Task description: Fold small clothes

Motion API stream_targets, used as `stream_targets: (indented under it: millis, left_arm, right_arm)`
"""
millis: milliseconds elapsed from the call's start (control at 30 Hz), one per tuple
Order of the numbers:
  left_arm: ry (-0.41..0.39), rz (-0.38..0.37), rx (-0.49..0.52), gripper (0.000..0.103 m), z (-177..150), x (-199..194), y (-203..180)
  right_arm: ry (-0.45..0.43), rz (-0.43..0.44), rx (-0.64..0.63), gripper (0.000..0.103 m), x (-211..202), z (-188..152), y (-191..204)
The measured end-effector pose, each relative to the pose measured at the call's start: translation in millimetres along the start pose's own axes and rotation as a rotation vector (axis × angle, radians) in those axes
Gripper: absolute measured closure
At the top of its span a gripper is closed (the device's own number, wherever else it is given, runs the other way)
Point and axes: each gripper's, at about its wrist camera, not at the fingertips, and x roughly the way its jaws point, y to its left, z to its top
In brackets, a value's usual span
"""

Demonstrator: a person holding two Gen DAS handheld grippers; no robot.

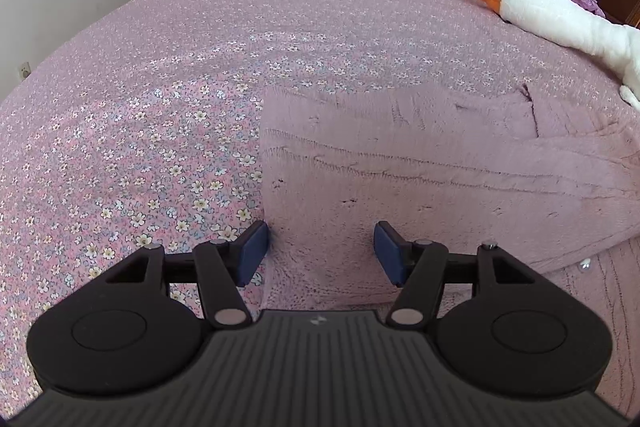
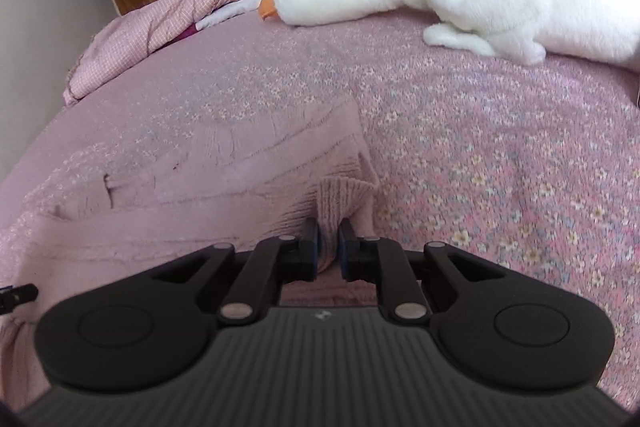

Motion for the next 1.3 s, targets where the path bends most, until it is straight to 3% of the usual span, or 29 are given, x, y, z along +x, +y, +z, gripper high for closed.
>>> stream_targets:
  millis: [67, 167, 367, 467, 567, 733, 900, 1067, 1300]
  left_arm:
    - [0.002, -0.002, 0.0, 0.037, 0, 1, 1]
    - [0.003, -0.003, 0.001, 0.037, 0, 1, 0]
    - [0.003, 0.006, 0.006, 0.037, 1, 2, -2]
    - [0.004, 0.005, 0.007, 0.036, 2, 1, -2]
    - [0.0, 0.006, 0.023, 0.037, 5, 0, -2]
    - [-0.041, -0.006, 0.078, 0.037, 25, -7, -3]
    - [-0.065, -0.044, 0.096, 0.037, 62, 1, -10]
    - [-0.069, -0.051, 0.124, 0.037, 95, 30, -22]
    - [-0.023, -0.047, 0.117, 0.036, 97, 69, -26]
  right_arm:
    - [-0.002, -0.002, -0.003, 0.086, -4, 1, 1]
    - [-0.035, -0.029, -0.008, 0.072, -20, 2, 3]
    - [-0.092, 0.041, -0.069, 0.072, -31, 12, 9]
    - [-0.057, 0.037, -0.104, 0.073, -18, 8, 11]
    - [0.033, 0.02, -0.133, 0.075, 5, 2, 9]
    - [0.01, 0.051, -0.184, 0.072, -4, 20, 22]
    - [-0.021, 0.12, -0.245, 0.072, 6, 49, 49]
    - [0.023, 0.267, -0.324, 0.072, 42, 64, 98]
    - [0.096, 0.369, -0.519, 0.069, 98, 60, 178]
